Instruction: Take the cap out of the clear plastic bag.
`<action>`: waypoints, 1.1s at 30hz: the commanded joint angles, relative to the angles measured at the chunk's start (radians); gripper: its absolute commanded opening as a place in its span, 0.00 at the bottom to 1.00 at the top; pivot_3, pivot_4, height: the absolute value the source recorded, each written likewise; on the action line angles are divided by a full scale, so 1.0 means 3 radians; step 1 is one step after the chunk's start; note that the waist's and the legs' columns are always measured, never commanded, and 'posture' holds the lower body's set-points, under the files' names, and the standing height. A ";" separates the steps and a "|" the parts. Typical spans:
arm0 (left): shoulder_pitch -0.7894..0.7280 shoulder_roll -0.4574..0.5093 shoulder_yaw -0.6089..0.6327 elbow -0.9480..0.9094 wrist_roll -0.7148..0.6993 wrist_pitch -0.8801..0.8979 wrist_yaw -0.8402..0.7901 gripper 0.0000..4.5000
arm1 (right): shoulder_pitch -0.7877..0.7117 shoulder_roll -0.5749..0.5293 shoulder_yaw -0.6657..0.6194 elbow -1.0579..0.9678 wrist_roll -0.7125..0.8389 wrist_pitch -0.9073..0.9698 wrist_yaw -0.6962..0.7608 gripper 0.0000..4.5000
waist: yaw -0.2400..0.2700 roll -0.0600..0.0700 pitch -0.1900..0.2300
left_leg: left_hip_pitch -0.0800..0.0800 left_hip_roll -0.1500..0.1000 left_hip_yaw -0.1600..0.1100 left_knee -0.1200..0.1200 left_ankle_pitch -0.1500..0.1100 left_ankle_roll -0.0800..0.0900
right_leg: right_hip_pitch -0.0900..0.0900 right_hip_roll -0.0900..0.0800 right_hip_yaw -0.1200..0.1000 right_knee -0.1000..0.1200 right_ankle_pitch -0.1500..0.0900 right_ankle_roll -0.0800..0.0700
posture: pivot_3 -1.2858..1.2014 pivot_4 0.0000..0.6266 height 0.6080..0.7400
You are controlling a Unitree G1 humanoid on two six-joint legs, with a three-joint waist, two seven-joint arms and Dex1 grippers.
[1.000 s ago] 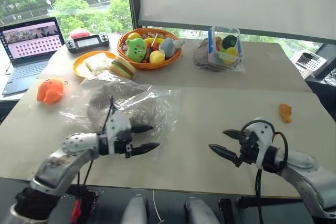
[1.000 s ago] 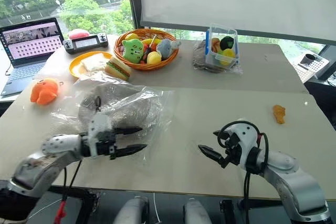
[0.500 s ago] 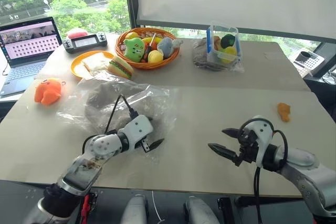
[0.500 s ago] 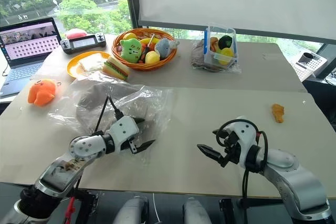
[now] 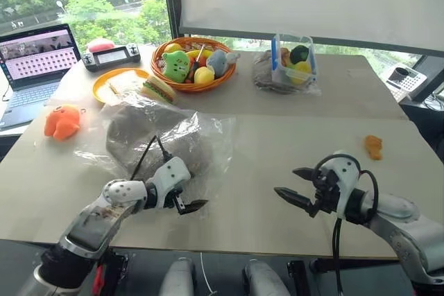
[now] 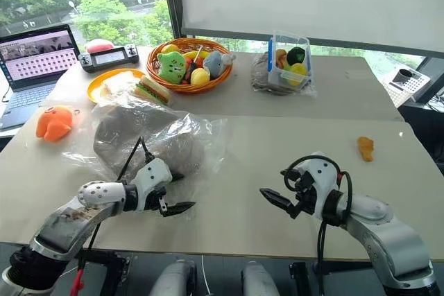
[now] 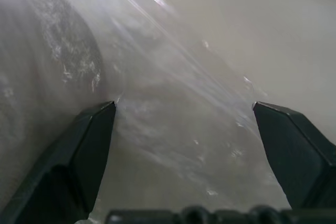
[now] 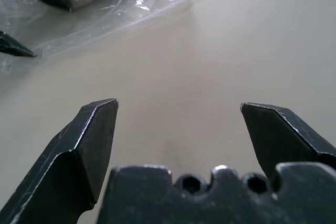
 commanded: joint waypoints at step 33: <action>-0.0459 0.0849 -0.0695 0.0603 0.0964 -0.0941 -0.0937 1.00 | 0.0169 0.0137 -0.0136 -0.0146 -0.0048 -0.0161 -0.0156 1.00 | -0.0016 0.0000 0.0000 | 0.0020 0.0005 0.0001 -0.0011 0.0001 0.0002 | 0.0005 0.0008 0.0007 0.0003 -0.0001 -0.0010 | 0.52 0.24 0.91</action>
